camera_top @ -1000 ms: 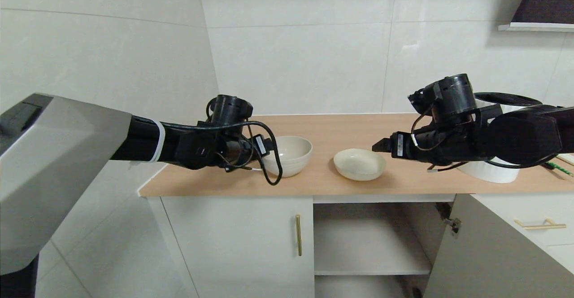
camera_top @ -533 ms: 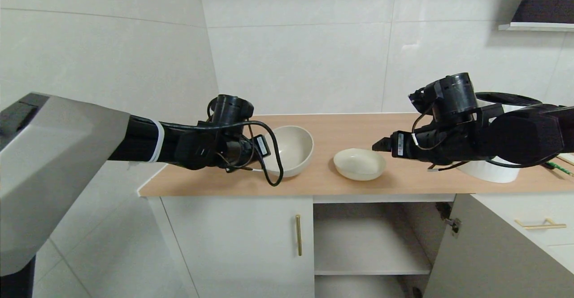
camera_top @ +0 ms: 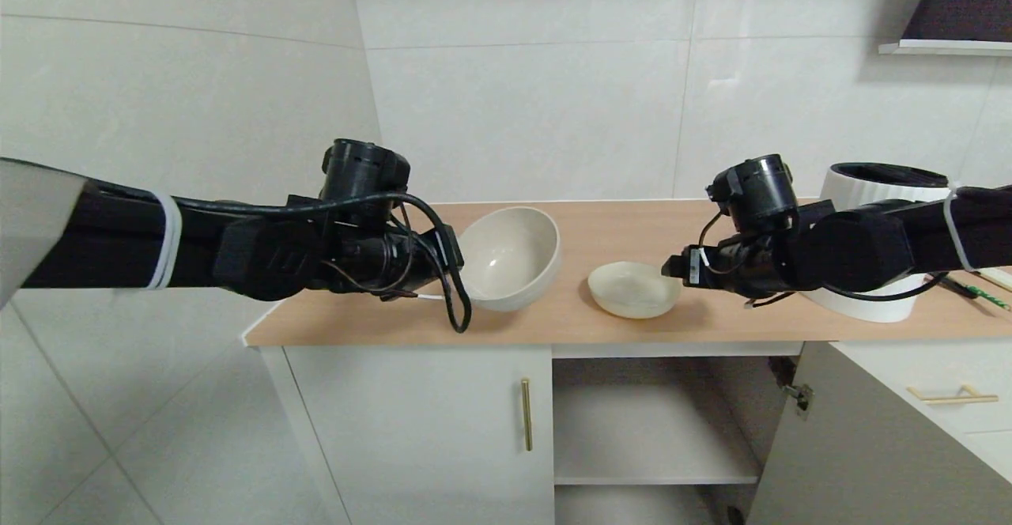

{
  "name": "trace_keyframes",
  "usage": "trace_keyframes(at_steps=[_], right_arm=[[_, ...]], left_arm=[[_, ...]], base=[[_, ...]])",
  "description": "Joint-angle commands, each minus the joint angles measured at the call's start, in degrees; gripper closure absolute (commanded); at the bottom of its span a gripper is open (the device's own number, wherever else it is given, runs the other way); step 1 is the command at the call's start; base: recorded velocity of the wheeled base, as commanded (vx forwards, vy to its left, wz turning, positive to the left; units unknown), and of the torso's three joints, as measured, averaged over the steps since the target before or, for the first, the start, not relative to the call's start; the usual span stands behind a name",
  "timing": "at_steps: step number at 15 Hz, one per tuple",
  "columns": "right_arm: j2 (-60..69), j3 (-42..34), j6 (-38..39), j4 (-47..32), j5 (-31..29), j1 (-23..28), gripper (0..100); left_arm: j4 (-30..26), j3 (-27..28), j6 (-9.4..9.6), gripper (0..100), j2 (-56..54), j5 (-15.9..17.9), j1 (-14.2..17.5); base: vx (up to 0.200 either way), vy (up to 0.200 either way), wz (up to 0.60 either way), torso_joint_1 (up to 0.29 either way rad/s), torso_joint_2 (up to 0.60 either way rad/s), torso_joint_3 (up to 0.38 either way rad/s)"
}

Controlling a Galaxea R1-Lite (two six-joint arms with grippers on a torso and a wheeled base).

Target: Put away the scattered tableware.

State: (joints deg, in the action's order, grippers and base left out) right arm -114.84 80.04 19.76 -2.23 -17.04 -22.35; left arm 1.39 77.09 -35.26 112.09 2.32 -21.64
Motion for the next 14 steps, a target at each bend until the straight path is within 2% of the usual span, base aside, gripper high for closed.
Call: trace_keyframes(at_steps=[1, 3, 4, 12, 13, 14], right_arm=[[-4.43, 1.61, 0.01, 0.12, -1.59, 0.02, 0], [-6.37, 2.84, 0.10, 0.12, -2.12, 0.90, 0], [-7.07, 3.36, 0.19, 0.12, -2.12, 1.25, 0], [-10.15, 5.21, 0.98, 0.30, -1.85, 1.95, 0], [-10.50, 5.56, 1.07, 0.30, -1.85, 1.95, 100], [-10.58, 5.74, 1.16, 0.30, -1.85, 1.95, 100]], left_arm=[[0.28, -4.06, 1.07, 100, -6.54, 5.51, 0.54], [0.37, -5.90, 1.77, 100, -8.91, 10.43, 1.07], [0.28, -6.17, 1.77, 100, -9.44, 11.66, 1.07], [0.02, -5.99, 1.68, 100, -9.79, 11.57, 1.07], [0.10, -5.99, 1.59, 100, -9.79, 11.57, 1.07], [0.19, -5.99, 1.59, 100, -9.88, 11.39, 1.07]], base=[[0.000, 0.000, 0.00, 0.000, 0.00, 0.000], [0.000, 0.000, 0.00, 0.000, 0.00, 0.000], [0.000, 0.000, 0.00, 0.000, 0.00, 0.000], [0.000, 0.000, 0.00, 0.000, 0.00, 0.000], [0.000, 0.000, 0.00, 0.000, 0.00, 0.000], [0.000, 0.000, 0.00, 0.000, 0.00, 0.000]])
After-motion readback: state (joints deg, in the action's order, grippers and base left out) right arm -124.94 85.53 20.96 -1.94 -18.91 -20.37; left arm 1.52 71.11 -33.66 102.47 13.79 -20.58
